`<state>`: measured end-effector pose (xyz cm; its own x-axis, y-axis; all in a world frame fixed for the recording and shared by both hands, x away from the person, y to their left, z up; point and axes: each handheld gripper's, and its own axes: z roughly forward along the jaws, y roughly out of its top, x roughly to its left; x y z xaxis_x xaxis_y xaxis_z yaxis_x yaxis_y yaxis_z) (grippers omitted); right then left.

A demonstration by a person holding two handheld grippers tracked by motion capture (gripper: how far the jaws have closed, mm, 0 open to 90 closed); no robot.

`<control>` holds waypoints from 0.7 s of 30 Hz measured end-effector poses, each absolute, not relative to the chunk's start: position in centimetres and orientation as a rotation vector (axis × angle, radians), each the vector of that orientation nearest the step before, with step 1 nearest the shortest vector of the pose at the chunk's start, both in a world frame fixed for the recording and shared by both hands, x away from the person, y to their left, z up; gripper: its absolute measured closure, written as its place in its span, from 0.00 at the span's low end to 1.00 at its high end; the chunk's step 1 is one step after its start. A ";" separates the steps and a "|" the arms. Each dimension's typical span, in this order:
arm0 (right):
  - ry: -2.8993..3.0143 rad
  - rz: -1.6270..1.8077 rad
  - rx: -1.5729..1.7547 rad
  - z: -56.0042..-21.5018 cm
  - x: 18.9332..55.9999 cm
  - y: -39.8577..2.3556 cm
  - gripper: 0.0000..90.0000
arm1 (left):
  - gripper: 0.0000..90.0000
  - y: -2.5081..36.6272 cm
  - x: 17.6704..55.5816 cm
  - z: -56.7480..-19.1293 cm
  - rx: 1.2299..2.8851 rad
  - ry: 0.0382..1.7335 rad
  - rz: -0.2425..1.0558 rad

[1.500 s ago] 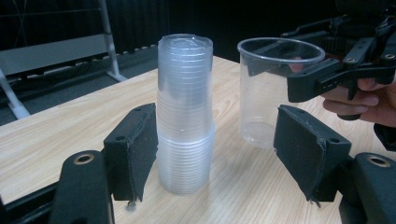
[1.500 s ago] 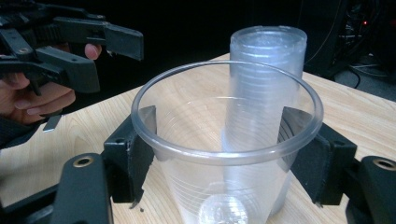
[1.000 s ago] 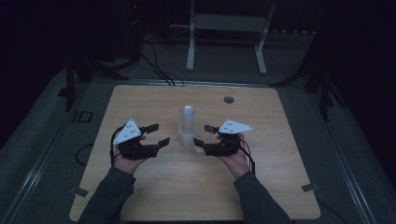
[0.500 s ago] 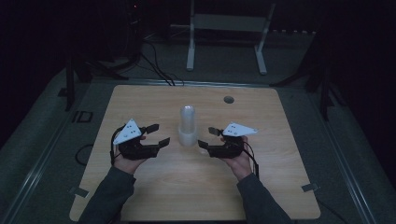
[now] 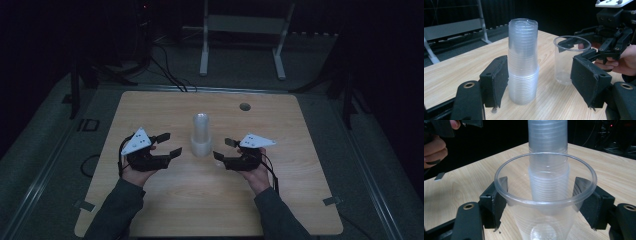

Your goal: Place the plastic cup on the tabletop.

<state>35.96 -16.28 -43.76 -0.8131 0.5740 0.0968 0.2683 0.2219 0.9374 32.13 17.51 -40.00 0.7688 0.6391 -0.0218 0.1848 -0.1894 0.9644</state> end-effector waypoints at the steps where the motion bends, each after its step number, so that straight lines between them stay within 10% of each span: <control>1: 2.229 1.621 0.794 -43.8 36.0 -16.3 0.32 | 0.34 17.5 32.1 -40.0 1.748 0.647 0.464; 21: 2.229 1.608 0.822 -45.4 36.3 -16.7 0.32 | 0.34 17.5 32.1 -40.0 1.748 0.647 0.465</control>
<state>36.27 -16.70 -45.36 -0.8019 0.5880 0.1058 0.2858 0.2220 0.9322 32.13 17.49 -40.01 0.7688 0.6391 -0.0208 0.1847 -0.1909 0.9641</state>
